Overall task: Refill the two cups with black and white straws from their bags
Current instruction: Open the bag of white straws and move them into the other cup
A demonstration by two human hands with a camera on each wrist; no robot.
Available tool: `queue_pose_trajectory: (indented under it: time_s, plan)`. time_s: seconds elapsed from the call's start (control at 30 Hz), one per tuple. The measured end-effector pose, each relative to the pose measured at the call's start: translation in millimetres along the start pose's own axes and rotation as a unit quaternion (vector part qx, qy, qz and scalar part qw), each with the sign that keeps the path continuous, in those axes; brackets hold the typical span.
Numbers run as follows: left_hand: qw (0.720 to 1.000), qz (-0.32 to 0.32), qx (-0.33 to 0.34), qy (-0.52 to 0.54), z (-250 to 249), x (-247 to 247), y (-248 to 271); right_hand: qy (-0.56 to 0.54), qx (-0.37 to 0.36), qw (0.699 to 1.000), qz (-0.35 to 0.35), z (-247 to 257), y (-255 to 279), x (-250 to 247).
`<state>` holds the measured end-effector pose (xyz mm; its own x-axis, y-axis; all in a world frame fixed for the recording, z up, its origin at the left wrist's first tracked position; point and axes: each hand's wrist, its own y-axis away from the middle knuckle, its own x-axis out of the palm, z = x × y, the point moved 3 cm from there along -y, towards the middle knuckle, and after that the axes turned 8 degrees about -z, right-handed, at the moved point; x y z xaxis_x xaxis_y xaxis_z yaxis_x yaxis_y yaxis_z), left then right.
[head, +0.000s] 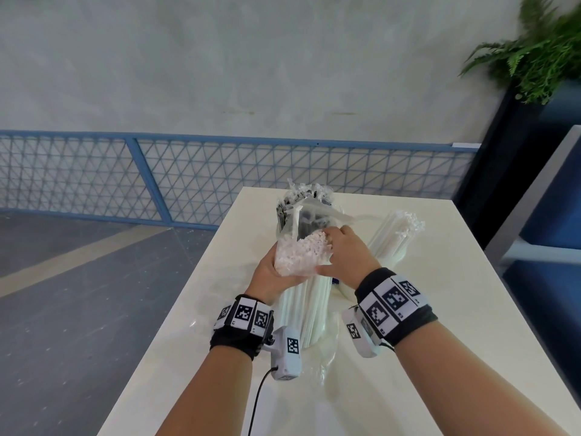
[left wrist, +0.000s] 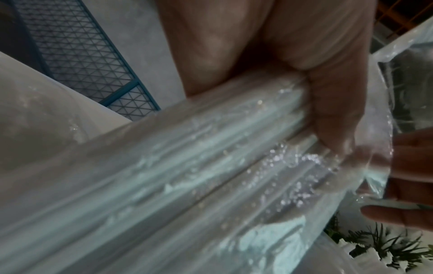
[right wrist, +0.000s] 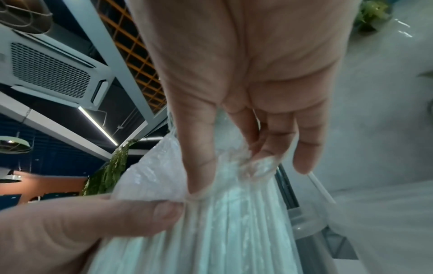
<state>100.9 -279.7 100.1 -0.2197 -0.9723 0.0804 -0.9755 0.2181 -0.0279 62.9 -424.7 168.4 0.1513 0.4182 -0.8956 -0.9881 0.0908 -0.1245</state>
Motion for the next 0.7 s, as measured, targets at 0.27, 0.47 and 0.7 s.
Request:
queue_pose_trajectory:
  time_s: [0.27, 0.47, 0.7]
  plan:
    - [1.0, 0.002, -0.005, 0.015, 1.5, -5.1, 0.1, -0.067, -0.017, 0.996, -0.047, 2.3, 6.7, 6.9]
    - [1.0, 0.007, 0.002, -0.001, 1.4, -5.3, 2.0, -0.1, -0.023, 0.994, -0.029, -6.5, 0.4, -4.7]
    - [1.0, -0.015, -0.022, 0.001, 2.3, -11.0, -1.0, -0.169, -0.074, 0.981, -0.054, -6.8, 8.1, 1.4]
